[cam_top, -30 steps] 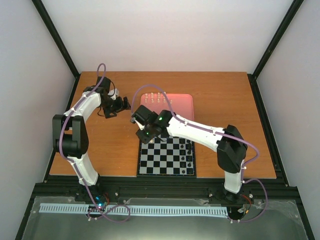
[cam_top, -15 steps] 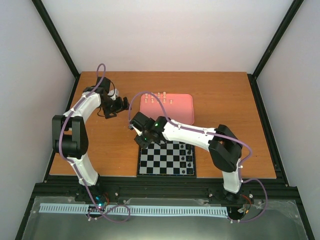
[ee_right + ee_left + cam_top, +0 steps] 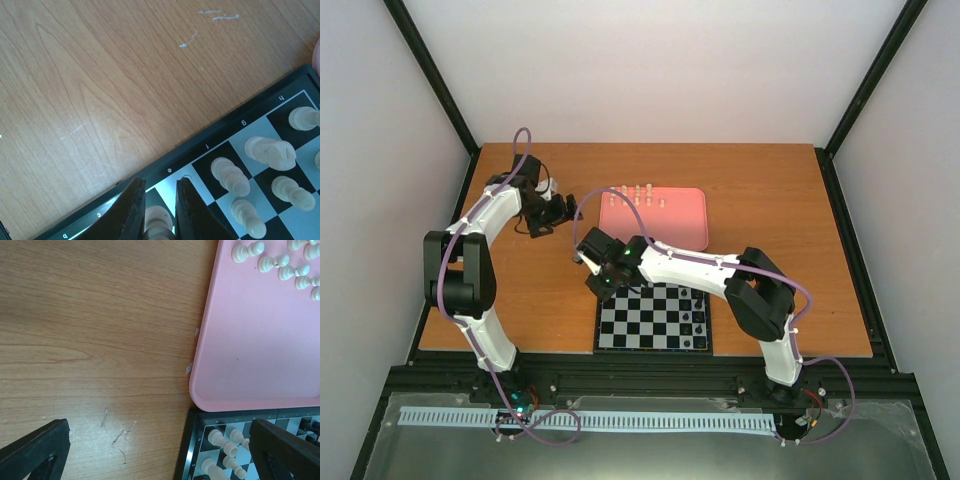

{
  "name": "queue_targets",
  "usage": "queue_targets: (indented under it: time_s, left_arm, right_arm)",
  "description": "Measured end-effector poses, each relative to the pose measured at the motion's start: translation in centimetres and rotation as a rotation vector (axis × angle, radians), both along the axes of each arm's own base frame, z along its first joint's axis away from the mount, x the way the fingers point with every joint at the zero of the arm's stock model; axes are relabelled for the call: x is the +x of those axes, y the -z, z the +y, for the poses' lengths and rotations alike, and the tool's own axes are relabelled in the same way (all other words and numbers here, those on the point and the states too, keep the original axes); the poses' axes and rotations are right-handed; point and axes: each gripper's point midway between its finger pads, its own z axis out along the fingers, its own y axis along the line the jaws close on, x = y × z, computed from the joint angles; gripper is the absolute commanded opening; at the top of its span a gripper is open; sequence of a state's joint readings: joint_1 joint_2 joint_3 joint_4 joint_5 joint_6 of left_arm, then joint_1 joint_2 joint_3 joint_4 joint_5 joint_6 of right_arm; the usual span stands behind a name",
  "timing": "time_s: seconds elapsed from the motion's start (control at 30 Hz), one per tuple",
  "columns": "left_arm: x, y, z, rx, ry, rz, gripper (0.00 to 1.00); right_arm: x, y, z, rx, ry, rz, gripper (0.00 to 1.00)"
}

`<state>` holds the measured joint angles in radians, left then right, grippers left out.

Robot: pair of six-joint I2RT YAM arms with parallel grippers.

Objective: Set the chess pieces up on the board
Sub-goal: Place the chess piece on the chessboard.

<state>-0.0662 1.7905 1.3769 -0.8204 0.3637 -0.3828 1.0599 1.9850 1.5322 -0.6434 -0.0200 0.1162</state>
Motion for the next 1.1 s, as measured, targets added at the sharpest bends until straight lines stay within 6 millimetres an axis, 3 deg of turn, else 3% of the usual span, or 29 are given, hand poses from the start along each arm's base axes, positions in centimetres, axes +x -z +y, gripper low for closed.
queue_targets:
  time_s: [1.1]
  left_arm:
    - [0.2,0.0,0.0,0.001,-0.001,-0.008,1.00]
  right_arm:
    - [1.7,2.9,-0.4,-0.023,0.030,0.002,0.18]
